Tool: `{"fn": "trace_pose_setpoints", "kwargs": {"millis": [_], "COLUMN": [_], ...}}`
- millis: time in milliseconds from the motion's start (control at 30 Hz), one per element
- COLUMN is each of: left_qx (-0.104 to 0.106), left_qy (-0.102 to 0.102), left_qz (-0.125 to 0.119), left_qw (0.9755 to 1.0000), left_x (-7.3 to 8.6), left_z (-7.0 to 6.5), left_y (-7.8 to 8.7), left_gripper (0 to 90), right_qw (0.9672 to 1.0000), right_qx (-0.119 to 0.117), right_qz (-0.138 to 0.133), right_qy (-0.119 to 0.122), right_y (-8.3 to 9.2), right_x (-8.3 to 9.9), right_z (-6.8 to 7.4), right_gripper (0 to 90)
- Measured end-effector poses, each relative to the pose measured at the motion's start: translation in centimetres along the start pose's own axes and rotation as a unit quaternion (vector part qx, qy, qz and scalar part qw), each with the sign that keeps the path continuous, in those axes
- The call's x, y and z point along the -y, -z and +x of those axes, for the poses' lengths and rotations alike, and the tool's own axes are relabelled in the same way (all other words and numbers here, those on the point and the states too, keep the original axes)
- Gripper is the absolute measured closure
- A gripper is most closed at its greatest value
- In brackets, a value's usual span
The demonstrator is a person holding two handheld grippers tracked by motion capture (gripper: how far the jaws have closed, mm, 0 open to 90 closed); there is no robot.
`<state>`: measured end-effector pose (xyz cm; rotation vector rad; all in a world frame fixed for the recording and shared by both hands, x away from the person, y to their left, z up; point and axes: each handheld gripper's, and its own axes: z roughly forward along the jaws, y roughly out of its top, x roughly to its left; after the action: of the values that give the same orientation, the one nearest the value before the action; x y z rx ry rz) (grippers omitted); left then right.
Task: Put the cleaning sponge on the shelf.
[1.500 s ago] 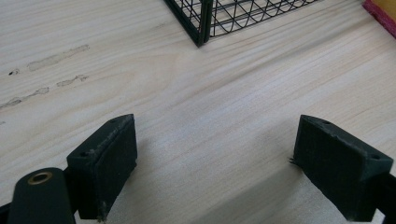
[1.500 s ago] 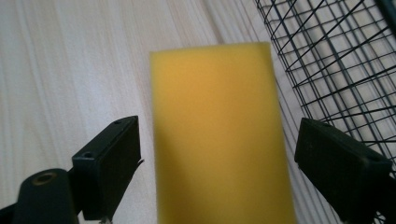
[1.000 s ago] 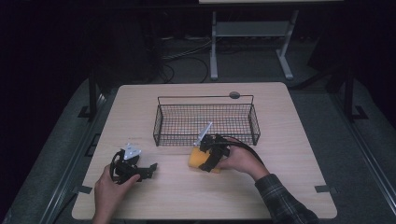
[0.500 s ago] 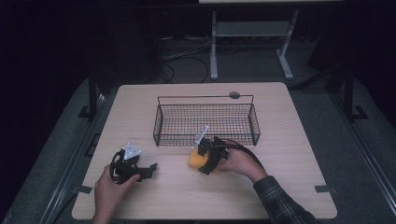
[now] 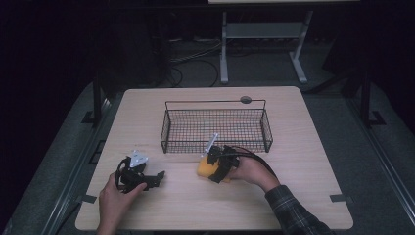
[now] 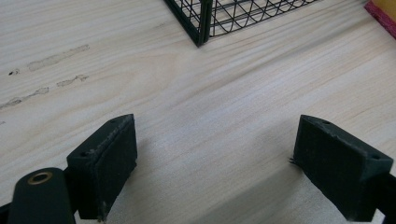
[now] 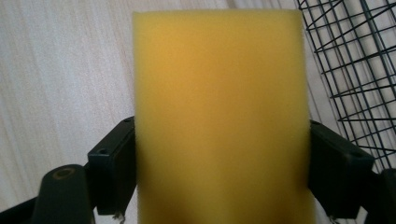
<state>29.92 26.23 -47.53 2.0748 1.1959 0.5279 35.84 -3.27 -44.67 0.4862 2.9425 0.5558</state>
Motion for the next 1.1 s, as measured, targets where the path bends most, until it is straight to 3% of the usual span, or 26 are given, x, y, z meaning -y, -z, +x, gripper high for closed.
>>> {"fn": "trace_pose_setpoints", "kwargs": {"millis": [400, 1100], "left_qx": [-0.001, -0.001], "left_qy": [-0.002, 0.001], "left_qz": [0.0, -0.002], "left_qw": [1.0, 1.0], "left_x": [0.0, 0.0], "left_z": [0.0, 0.0], "left_y": [0.0, 0.0], "left_gripper": [12.7, 12.6], "right_qw": [0.9999, 0.9996], "right_qx": [-0.01, -0.01], "right_qz": [0.003, -0.012], "right_qy": [-0.009, -0.022], "right_y": [0.4, 4.6], "right_x": [0.1, 1.1], "right_z": [0.0, -0.3], "right_gripper": [22.6, 22.8]}}
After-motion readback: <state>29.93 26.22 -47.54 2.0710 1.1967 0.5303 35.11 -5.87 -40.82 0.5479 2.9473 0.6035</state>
